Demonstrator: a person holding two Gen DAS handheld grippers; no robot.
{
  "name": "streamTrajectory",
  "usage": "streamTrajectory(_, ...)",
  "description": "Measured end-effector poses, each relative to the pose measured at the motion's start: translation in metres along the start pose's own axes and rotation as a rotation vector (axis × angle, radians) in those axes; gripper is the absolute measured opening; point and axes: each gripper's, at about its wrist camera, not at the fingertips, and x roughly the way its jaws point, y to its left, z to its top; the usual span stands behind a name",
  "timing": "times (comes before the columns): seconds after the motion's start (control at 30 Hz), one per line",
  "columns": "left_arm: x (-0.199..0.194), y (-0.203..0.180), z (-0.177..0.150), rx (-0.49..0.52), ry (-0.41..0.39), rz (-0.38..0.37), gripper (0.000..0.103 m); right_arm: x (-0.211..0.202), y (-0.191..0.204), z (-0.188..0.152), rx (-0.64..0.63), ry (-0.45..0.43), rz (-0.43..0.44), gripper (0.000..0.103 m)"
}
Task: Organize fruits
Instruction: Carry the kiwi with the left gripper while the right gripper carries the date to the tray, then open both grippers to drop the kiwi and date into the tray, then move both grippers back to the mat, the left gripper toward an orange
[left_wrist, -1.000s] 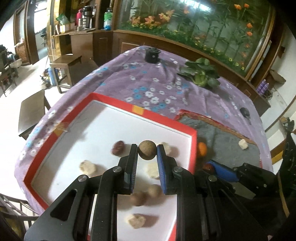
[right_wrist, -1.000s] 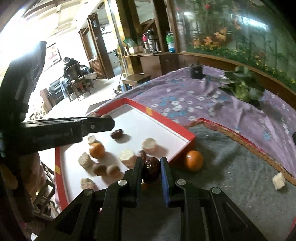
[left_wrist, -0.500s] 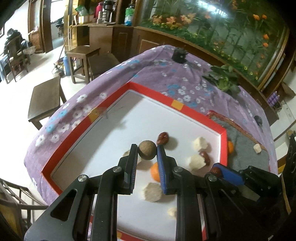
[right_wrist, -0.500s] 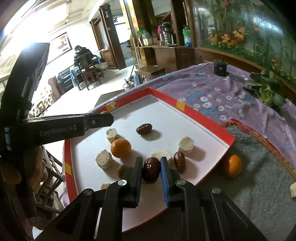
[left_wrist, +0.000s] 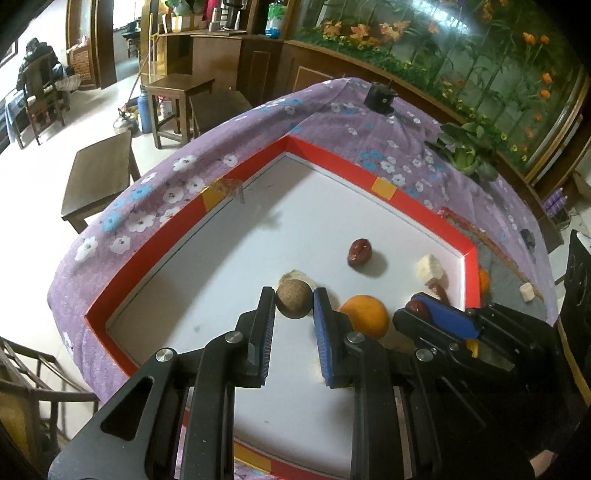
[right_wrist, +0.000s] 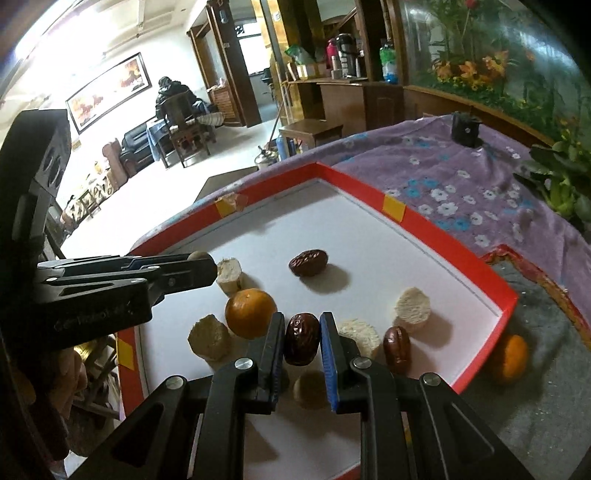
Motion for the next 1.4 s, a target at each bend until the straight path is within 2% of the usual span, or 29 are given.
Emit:
streamTrajectory(0.13, 0.003, -0.002, -0.002, 0.002, 0.002, 0.014, 0.02, 0.0, -0.002, -0.002, 0.009, 0.0, 0.01, 0.018)
streamTrajectory(0.23, 0.005, -0.006, -0.003, 0.009, 0.0, 0.035, 0.021, -0.004, -0.001, -0.005, 0.002, -0.01, 0.011, 0.026)
streamTrajectory(0.27, 0.005, -0.006, -0.003, 0.01, -0.002, 0.041, 0.024, -0.005, 0.0, -0.006, 0.0, -0.015, 0.013, 0.028)
streamTrajectory(0.33, 0.006, -0.007, -0.004, 0.005, -0.002, 0.041, 0.049, -0.007, -0.001, -0.007, 0.005, -0.023, 0.023, 0.029)
streamTrajectory(0.37, 0.005, -0.007, -0.004, 0.0, -0.007, 0.034, 0.051, -0.008, -0.001, -0.008, 0.008, -0.024, 0.025, 0.029)
streamTrajectory(0.5, -0.003, -0.013, -0.004, 0.026, -0.047, 0.072, 0.052, -0.016, -0.001, -0.011, 0.021, -0.036, 0.025, 0.029)
streamTrajectory(0.63, -0.007, -0.022, -0.004, 0.049, -0.059, 0.065, 0.052, -0.035, -0.006, -0.016, 0.04, -0.07, 0.017, 0.029)
streamTrajectory(0.97, -0.012, -0.069, -0.005, 0.113, -0.055, -0.023, 0.051, -0.084, -0.036, -0.04, 0.099, -0.114, -0.067, 0.03)
streamTrajectory(1.1, -0.012, -0.093, -0.005, 0.149, -0.054, -0.048, 0.051, -0.102, -0.057, -0.055, 0.143, -0.121, -0.105, 0.03)
streamTrajectory(1.4, 0.0, -0.149, -0.001, 0.223, 0.0, -0.131, 0.051, -0.135, -0.111, -0.091, 0.252, -0.137, -0.178, 0.03)
